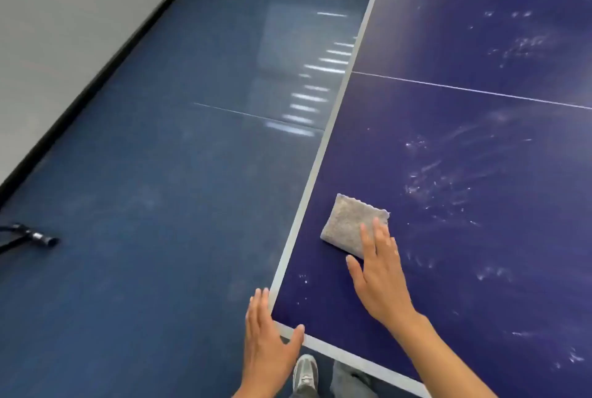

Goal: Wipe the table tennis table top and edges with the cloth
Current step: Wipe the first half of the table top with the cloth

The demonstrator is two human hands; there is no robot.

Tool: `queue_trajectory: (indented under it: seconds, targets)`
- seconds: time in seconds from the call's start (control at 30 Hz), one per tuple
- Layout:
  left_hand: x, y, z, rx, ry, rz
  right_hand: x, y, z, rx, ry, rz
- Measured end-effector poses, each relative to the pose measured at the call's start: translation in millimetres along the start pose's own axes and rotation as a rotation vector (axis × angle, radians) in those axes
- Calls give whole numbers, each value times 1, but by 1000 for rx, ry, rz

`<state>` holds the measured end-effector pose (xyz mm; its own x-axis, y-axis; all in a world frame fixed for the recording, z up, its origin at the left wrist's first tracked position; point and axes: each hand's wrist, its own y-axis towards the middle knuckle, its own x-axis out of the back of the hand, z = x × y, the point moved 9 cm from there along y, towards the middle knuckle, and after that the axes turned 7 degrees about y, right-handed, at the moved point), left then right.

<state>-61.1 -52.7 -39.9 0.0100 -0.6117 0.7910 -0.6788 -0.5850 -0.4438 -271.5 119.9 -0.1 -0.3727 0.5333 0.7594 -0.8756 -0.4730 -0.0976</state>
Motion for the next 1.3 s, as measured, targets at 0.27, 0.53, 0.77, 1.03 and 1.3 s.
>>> queue_trajectory:
  seconds: [0.27,0.53,0.77,1.03,1.3]
  targets:
    - [-37,5,14,-77,-39,128,-112,16,17,32,-338,304]
    - [-37,-4,58,-57,-169,153,-101,-93,-7,82,-380,313]
    - [-38,-1,73,-93,-276,212,-141,-31,53,36,-352,234]
    - [-17,6,77,-124,-400,117,-130,-107,18,243,-533,367]
    - [-8,29,24,-345,-205,-27,-125,-77,28,-31,-352,145]
